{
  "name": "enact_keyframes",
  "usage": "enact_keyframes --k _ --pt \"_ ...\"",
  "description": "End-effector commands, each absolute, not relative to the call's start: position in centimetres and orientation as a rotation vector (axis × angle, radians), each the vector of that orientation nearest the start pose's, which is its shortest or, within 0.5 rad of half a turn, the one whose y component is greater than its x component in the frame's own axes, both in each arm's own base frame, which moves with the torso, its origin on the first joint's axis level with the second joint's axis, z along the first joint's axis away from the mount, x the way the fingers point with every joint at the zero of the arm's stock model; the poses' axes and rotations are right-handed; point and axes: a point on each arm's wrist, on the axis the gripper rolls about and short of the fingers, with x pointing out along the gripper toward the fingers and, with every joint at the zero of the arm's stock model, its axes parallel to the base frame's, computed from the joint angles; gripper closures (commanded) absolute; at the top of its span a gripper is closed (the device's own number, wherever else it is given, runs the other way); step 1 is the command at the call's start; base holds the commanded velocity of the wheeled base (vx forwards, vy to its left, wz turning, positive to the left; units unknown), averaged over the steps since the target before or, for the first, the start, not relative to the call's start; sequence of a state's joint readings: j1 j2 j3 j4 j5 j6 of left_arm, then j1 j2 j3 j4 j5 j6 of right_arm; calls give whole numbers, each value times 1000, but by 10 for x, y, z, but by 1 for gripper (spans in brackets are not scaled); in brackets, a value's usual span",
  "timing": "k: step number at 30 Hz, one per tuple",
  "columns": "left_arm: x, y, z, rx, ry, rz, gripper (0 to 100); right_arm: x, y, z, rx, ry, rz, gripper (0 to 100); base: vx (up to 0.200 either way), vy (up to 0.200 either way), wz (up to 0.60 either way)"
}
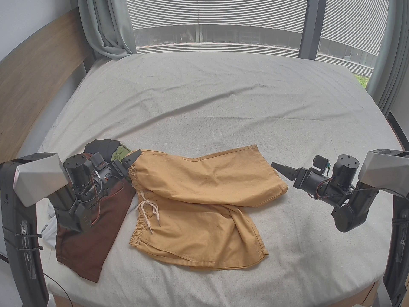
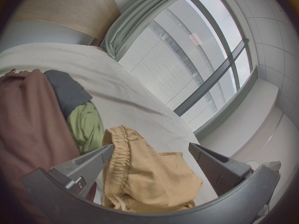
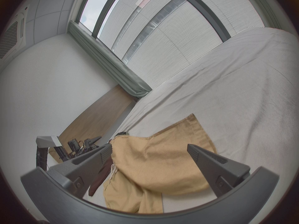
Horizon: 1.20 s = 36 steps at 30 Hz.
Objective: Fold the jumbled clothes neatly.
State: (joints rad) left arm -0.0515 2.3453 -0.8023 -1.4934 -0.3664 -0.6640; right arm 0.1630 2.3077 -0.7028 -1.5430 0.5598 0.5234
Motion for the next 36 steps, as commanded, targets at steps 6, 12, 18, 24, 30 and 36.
enact_keyframes --k 6,12,18,24,30,36 --pt "325 -24 70 -633 229 -418 0 316 79 49 481 325 710 0 0 0 0" --pt "317 -27 71 -607 225 -431 0 305 77 43 465 365 703 0 0 0 0" --pt "314 -34 68 -596 241 -450 0 297 76 34 463 411 691 0 0 0 0" --pt "310 -42 62 -545 265 -474 0 289 74 28 467 445 645 0 0 0 0" --pt "307 -44 61 -529 273 -481 0 275 78 21 468 511 642 0 0 0 0" --pt "306 -44 59 -529 279 -481 0 262 81 13 470 579 643 0 0 0 0"
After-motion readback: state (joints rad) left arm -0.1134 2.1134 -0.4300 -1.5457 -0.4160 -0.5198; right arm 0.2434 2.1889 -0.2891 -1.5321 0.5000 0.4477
